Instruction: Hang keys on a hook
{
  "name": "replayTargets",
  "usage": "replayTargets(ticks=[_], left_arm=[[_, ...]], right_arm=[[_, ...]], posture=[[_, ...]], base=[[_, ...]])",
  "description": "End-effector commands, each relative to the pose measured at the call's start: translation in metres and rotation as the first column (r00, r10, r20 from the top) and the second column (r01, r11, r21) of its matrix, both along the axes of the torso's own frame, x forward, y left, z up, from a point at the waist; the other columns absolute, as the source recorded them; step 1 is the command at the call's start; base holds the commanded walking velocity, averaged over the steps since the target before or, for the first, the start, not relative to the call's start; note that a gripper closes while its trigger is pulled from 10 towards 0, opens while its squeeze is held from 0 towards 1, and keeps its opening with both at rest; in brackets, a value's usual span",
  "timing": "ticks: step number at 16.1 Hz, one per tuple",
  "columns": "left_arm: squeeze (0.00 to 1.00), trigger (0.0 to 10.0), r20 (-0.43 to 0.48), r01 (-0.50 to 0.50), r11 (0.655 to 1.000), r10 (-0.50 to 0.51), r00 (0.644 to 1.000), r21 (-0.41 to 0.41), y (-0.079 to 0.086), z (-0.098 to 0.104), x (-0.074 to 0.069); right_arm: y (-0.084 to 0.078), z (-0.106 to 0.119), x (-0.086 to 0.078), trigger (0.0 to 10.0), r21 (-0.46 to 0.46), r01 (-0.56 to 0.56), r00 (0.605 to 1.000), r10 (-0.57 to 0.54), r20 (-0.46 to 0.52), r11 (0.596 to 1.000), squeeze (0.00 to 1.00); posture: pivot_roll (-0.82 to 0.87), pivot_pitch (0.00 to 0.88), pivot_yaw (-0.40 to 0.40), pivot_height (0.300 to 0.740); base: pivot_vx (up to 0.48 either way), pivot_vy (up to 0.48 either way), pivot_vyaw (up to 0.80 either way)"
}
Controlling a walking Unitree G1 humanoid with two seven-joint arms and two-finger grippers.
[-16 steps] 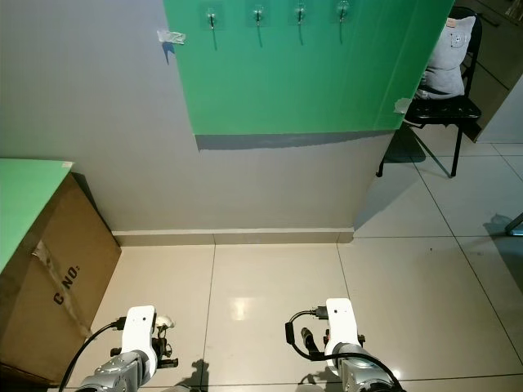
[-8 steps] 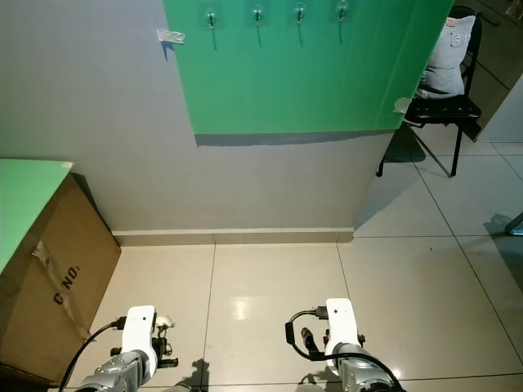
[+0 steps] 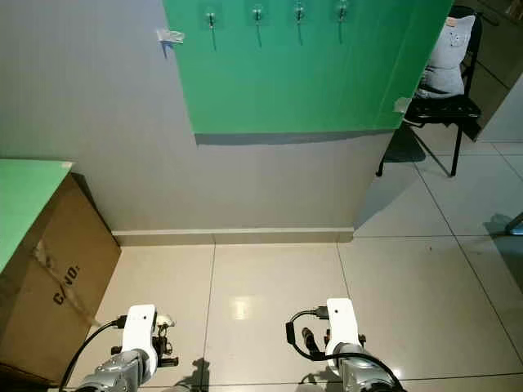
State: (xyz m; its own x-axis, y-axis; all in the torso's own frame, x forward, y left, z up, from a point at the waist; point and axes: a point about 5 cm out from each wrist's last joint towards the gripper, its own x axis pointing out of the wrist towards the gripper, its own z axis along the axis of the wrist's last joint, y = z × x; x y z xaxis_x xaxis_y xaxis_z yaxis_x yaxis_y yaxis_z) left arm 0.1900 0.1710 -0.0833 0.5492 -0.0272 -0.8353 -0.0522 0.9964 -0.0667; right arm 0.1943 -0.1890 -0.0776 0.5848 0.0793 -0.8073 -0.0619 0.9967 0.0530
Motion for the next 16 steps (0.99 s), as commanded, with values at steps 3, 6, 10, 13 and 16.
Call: replayTargets(ticks=[3, 6, 10, 13, 16], left_arm=[[0.0, 0.0, -0.003, 0.015, 1.0, -0.015, 1.0, 0.003, -0.0009, 0.0008, 0.002], [0.0, 0.0, -0.003, 0.017, 1.0, -0.017, 1.0, 0.014, -0.0005, 0.001, 0.0025], [0.0, 0.0, -0.002, 0.02, 1.0, -0.02, 1.0, 0.013, -0.0012, 0.0012, 0.003], [0.0, 0.0, -0.002, 0.024, 1.0, -0.024, 1.0, 0.013, -0.0018, 0.0013, 0.0032], [0.0, 0.0, -0.003, 0.026, 1.0, -0.026, 1.0, 0.014, -0.0019, 0.0011, 0.0029]], right_arm=[[0.0002, 0.0014, 0.0031, 10.0, -0.003, -0.01, 1.0, 0.01, -0.003, 1.0, 1.0], [0.0007, 0.0018, 0.004, 10.0, -0.002, -0.013, 1.0, 0.013, -0.001, 1.0, 1.0], [0.0009, 0.0019, 0.0042, 10.0, -0.002, -0.016, 1.0, 0.016, 0.0, 1.0, 1.0], [0.0003, 0.002, 0.0042, 10.0, -0.005, -0.019, 1.0, 0.019, -0.001, 1.0, 1.0], [-0.0001, 0.0017, 0.0035, 10.0, -0.004, -0.022, 1.0, 0.022, -0.003, 1.0, 1.0]], posture=[[-0.21, 0.018, 0.07, 0.74], [-0.2, 0.019, 0.07, 0.74], [-0.2, 0.018, 0.072, 0.74], [-0.21, 0.011, 0.073, 0.74], [-0.21, 0.007, 0.071, 0.74]], base=[[0.0, 0.0, 0.0], [0.0, 0.0, 0.0], [0.0, 0.0, 0.0], [0.0, 0.0, 0.0], [0.0, 0.0, 0.0]])
